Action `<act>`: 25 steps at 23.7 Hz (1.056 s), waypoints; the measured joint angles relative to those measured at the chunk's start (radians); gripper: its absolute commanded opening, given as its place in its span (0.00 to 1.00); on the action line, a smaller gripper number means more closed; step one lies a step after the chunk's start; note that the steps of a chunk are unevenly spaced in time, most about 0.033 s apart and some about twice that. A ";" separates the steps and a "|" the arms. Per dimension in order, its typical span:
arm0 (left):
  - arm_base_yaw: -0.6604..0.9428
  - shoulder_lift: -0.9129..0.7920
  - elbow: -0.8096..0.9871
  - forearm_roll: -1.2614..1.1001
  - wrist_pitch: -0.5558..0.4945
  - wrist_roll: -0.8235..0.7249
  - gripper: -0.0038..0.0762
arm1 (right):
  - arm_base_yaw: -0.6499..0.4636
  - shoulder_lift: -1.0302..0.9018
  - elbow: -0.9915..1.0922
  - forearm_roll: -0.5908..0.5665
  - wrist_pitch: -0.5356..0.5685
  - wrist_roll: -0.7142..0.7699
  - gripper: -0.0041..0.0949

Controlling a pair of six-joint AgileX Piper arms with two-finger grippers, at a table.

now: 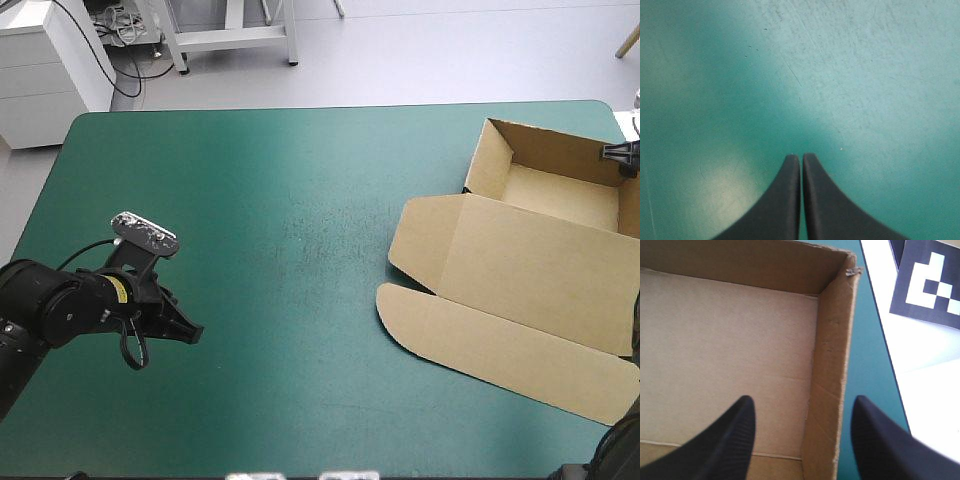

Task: Fold the box

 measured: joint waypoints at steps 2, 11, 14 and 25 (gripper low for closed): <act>0.000 0.000 0.000 0.000 0.000 0.000 0.04 | 0.000 -0.004 -0.011 0.026 0.002 0.000 0.08; 0.000 0.000 0.001 -0.003 -0.015 -0.001 0.04 | 0.052 -0.089 -0.017 0.165 0.014 -0.016 0.03; 0.000 0.000 0.001 -0.003 -0.032 -0.001 0.04 | 0.116 -0.125 -0.017 0.170 0.017 -0.023 0.03; 0.000 0.000 0.001 0.005 -0.042 -0.001 0.04 | 0.313 -0.347 0.198 0.182 0.017 -0.060 0.03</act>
